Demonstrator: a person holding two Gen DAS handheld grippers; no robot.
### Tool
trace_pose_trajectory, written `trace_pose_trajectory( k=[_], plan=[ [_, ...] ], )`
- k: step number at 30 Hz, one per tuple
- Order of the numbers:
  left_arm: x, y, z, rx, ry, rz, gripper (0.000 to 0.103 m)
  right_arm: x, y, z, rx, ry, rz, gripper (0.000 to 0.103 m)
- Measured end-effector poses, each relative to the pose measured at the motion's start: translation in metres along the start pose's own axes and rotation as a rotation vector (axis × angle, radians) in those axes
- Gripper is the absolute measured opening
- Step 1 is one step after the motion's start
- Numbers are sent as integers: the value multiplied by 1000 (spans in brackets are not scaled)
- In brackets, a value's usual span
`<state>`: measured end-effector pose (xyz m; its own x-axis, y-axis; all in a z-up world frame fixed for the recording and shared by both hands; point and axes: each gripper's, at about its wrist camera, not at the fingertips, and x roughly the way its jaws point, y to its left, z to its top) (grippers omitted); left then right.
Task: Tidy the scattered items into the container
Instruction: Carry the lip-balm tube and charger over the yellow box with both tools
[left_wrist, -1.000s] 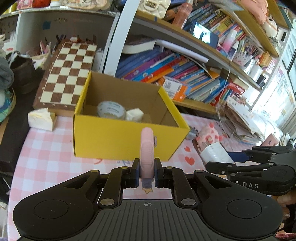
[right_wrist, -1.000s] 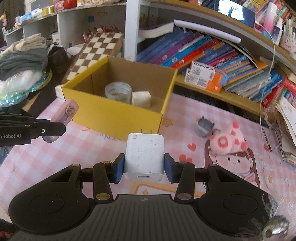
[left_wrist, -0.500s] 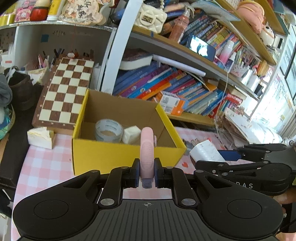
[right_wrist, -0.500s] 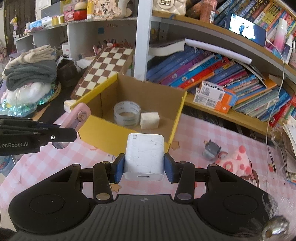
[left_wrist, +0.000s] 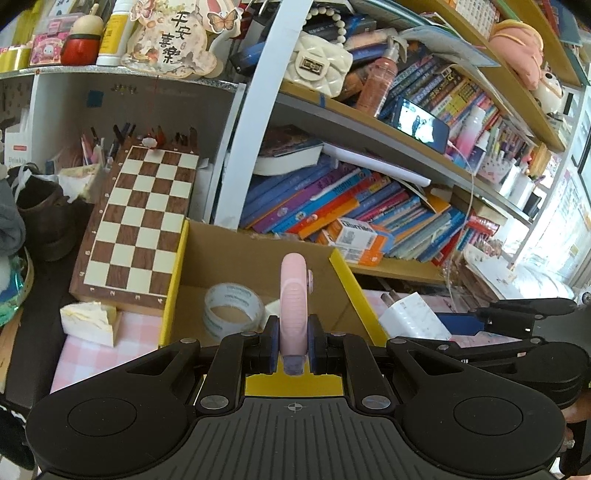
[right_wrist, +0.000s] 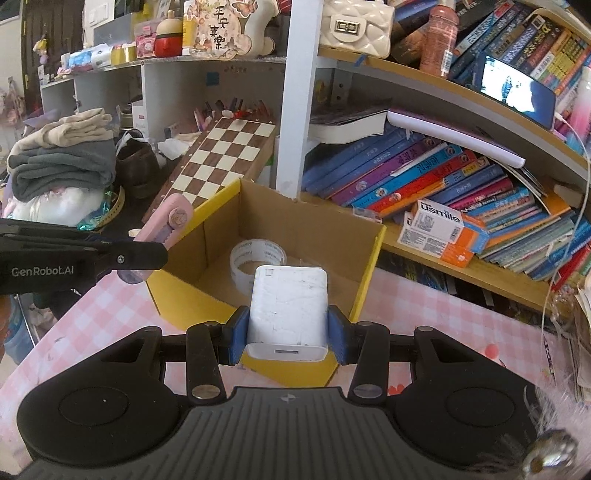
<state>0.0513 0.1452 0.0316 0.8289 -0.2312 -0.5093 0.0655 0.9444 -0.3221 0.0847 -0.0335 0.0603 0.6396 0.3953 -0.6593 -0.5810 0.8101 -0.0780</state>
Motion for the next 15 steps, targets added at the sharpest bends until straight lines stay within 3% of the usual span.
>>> trace_pose_trajectory(
  k=[15],
  plan=[
    [53,15,17,2,51,15,13,58,-13,18,-8,49,50,42]
  ],
)
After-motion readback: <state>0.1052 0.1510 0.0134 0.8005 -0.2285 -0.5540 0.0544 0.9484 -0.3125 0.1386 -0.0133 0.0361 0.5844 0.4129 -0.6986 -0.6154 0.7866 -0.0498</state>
